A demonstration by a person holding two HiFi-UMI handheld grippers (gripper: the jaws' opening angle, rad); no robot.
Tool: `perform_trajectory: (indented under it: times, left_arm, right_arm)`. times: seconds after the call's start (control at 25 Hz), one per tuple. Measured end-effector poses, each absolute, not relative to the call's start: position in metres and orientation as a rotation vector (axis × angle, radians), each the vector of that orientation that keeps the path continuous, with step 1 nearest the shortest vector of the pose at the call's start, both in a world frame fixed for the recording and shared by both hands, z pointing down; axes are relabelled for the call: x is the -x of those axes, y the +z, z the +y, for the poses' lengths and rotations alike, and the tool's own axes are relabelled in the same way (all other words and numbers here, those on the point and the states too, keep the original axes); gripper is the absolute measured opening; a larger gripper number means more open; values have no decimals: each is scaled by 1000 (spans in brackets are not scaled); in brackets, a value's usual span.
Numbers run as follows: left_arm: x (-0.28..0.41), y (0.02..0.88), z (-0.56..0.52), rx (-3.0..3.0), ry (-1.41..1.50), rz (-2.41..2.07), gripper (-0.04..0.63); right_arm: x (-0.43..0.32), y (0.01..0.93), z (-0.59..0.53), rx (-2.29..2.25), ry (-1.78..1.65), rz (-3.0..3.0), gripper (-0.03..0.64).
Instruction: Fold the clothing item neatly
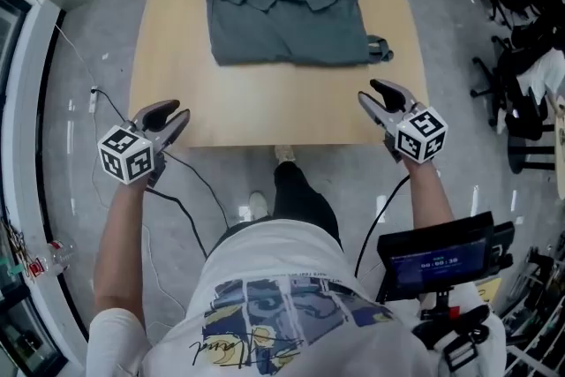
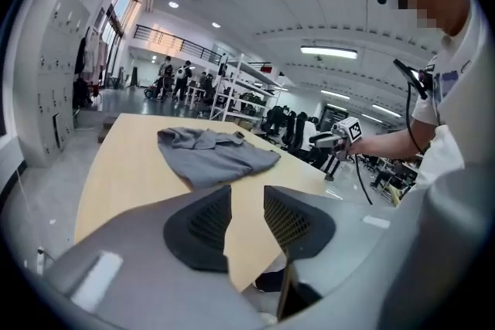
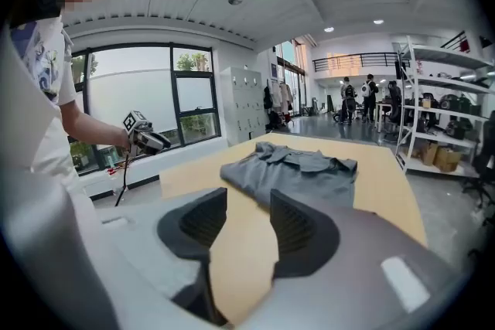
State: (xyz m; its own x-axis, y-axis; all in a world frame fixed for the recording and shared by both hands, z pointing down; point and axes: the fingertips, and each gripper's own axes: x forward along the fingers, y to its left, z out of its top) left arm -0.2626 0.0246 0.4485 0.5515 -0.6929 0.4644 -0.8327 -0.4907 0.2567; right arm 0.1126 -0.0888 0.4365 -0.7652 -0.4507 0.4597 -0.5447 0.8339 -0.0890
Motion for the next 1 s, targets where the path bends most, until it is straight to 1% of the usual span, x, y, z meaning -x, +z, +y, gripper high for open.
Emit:
perform_trajectory:
  times: [0.12, 0.16, 0.28, 0.36, 0.44, 0.64, 1.0]
  left_arm:
    - [230, 432, 57, -2421, 403, -1199, 81]
    - [220, 427, 66, -2440, 394, -1187, 56]
    - [190, 418, 99, -2472, 351, -1127, 11]
    - [170, 417, 118, -2491, 357, -1095, 6]
    - [153, 417, 135, -2495, 376, -1082, 6]
    - [109, 414, 169, -2451, 305, -1047, 6]
    - [4, 394, 241, -2535, 401, -992, 6]
  right_arm:
    - [-104, 434, -33, -700, 312, -2591, 161]
    - [-103, 434, -17, -695, 319, -2591, 147]
    - [-103, 433, 30, -697, 367, -2590, 95]
    - [-106, 431, 54, -702, 388, -2595, 39]
    - [-106, 425, 74, -695, 396, -2619, 3]
    - [-111, 410, 125, -648, 388, -2661, 3]
    - [-147, 398, 222, -541, 338, -2659, 3]
